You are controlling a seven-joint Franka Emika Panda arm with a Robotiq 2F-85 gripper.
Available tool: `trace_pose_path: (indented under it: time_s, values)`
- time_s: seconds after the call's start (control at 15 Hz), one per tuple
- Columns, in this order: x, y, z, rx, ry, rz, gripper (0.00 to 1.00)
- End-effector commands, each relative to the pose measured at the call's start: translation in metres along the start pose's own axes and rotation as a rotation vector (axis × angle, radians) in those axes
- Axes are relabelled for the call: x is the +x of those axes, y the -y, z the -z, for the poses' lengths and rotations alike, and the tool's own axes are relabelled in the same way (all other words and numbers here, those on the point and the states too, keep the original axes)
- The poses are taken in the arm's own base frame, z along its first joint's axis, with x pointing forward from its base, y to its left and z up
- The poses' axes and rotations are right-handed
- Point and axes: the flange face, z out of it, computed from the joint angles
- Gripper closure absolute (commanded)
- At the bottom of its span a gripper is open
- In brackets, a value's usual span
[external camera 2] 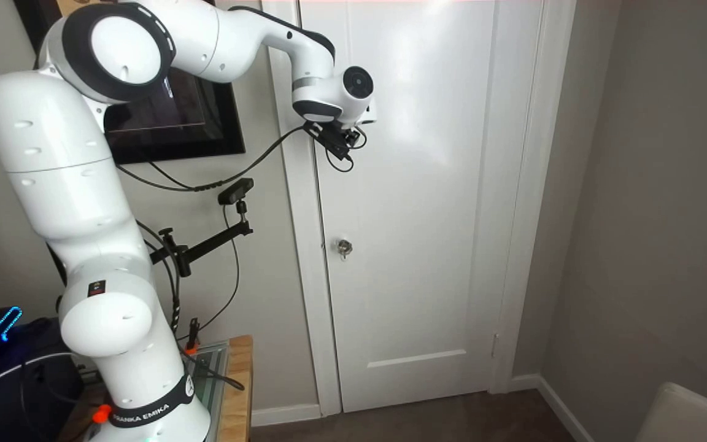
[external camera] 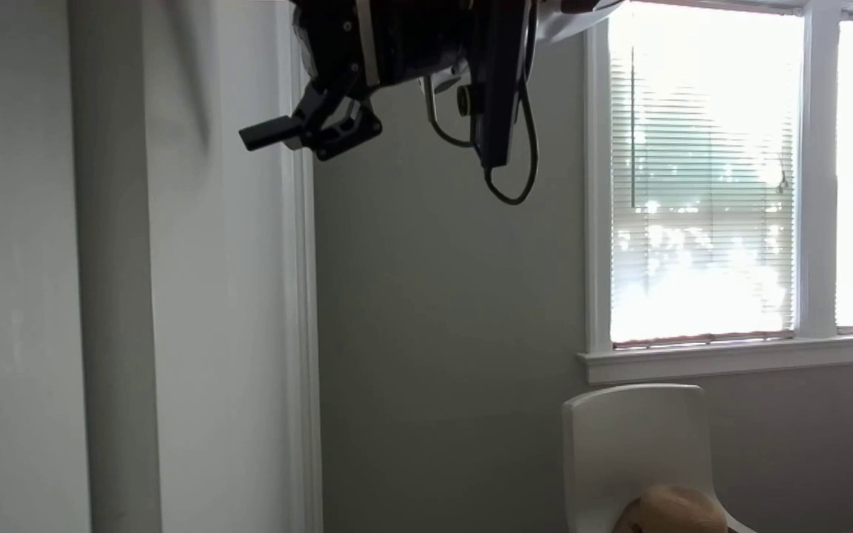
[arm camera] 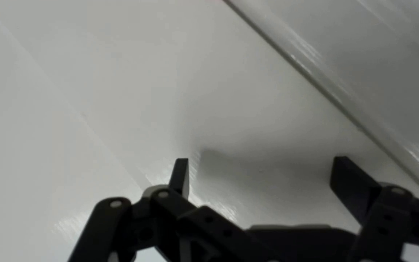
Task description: Close the door
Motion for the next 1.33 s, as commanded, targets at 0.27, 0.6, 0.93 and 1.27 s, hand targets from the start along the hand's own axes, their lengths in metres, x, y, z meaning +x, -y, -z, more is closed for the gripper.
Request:
trace_pose_path:
  time_s: [0.27, 0.6, 0.93, 1.27]
  values:
    - [0.002, -0.002, -0.025, 0.110, -0.031, -0.036, 0.00]
    - [0.002, -0.003, -0.030, 0.103, -0.018, -0.040, 0.00]
    - [0.003, -0.007, -0.003, 0.025, -0.006, -0.044, 0.00]
    - [0.009, -0.013, 0.045, -0.070, -0.014, -0.138, 0.00]
